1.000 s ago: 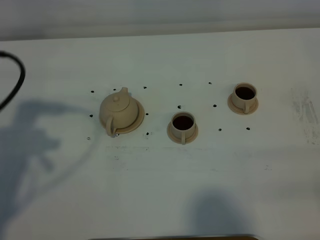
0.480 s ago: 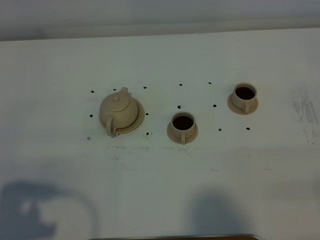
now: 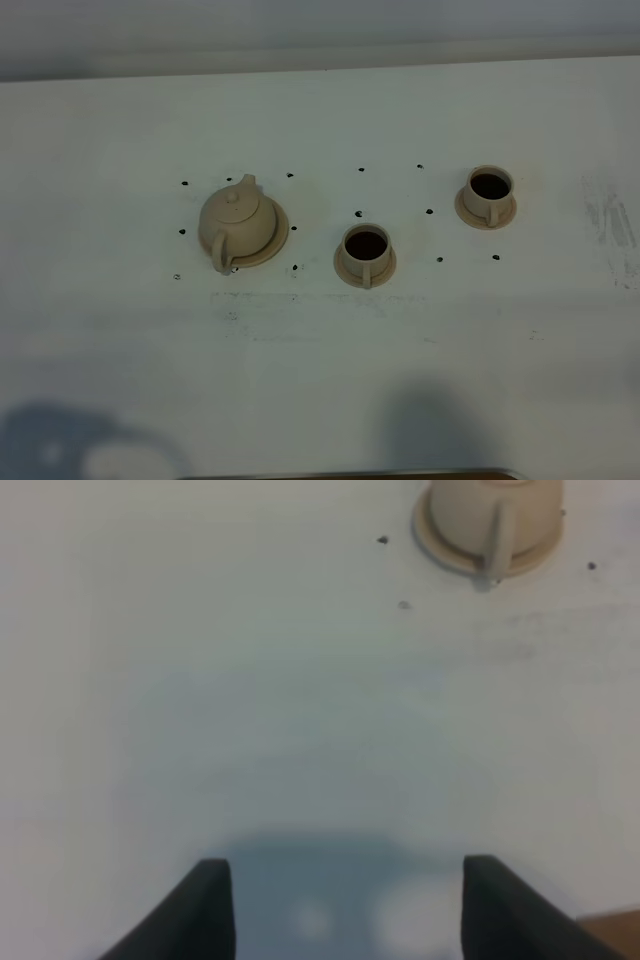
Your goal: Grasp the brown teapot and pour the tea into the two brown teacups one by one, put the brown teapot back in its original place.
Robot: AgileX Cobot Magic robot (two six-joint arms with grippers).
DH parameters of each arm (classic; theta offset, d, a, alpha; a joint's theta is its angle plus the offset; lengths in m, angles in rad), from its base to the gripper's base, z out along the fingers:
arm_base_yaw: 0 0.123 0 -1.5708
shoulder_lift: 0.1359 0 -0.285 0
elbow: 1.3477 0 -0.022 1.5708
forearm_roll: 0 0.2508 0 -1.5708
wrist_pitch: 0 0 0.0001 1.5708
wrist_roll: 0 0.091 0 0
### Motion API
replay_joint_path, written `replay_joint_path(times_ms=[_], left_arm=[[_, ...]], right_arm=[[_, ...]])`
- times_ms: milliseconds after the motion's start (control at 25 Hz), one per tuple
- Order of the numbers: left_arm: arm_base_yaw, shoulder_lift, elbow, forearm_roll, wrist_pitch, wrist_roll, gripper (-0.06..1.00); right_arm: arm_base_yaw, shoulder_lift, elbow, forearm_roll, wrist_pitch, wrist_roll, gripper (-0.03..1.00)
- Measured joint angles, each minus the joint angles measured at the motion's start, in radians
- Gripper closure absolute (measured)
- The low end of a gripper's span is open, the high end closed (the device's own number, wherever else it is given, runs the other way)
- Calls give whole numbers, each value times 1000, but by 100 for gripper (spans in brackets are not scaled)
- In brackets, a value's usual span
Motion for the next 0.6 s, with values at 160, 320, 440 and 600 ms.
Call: replay_joint_path(times_ms=[160, 320, 440, 600], left_arm=[[-8, -44, 18, -1, 18, 5, 46], [-10, -103, 22, 15, 24, -22, 46], [-10, -130, 22, 75, 27, -100, 46], [-10, -132, 22, 103, 28, -133, 46]], right_arm=[[0, 0, 0, 0, 0, 0, 73], [0, 0, 0, 0, 0, 0, 73], [0, 0, 0, 0, 0, 0, 73], [0, 0, 0, 0, 0, 1, 73]])
